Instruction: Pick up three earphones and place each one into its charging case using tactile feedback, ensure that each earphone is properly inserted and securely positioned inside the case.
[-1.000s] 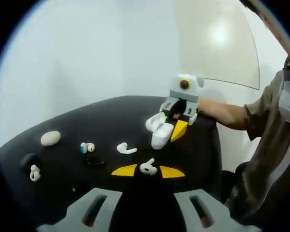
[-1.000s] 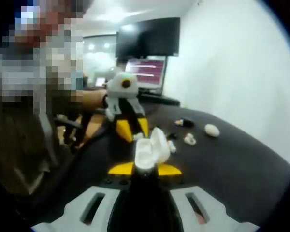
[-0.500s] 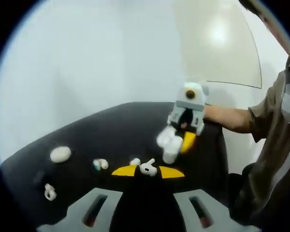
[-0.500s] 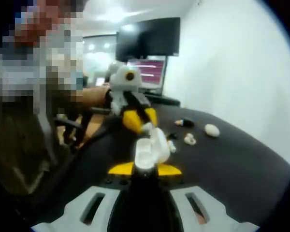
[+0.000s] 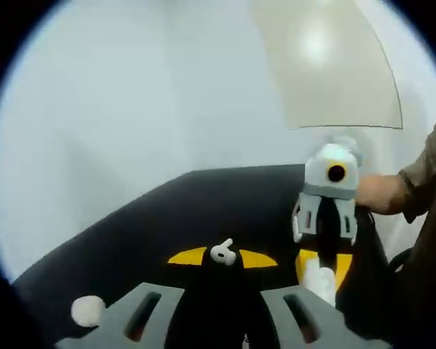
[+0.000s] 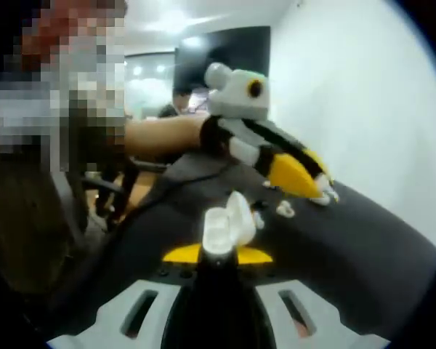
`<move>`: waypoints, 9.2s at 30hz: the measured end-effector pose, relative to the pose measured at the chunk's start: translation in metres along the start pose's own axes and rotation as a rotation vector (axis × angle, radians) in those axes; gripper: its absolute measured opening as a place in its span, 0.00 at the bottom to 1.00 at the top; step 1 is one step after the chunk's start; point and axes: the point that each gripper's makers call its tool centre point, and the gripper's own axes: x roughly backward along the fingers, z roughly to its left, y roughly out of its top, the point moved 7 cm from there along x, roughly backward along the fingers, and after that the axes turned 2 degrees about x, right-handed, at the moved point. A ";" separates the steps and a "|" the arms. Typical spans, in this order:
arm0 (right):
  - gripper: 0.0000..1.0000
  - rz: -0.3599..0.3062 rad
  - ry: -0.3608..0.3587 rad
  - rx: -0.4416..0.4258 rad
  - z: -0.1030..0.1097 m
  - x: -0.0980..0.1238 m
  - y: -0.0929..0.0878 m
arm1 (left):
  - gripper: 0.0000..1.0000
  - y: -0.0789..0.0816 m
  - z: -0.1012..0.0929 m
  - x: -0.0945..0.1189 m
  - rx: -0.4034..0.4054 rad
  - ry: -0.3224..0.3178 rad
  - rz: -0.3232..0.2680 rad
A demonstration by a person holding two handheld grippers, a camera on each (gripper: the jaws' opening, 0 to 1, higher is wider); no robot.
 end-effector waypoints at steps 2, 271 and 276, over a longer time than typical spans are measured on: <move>0.17 0.000 0.001 -0.002 0.000 0.000 0.000 | 0.13 -0.005 -0.003 -0.010 0.008 -0.018 0.032; 0.17 0.003 -0.001 -0.006 -0.001 -0.002 -0.001 | 0.22 -0.056 -0.055 0.055 0.055 -0.226 0.000; 0.17 0.004 -0.001 -0.007 -0.001 -0.002 -0.001 | 0.18 -0.054 -0.059 0.044 0.092 -0.238 -0.060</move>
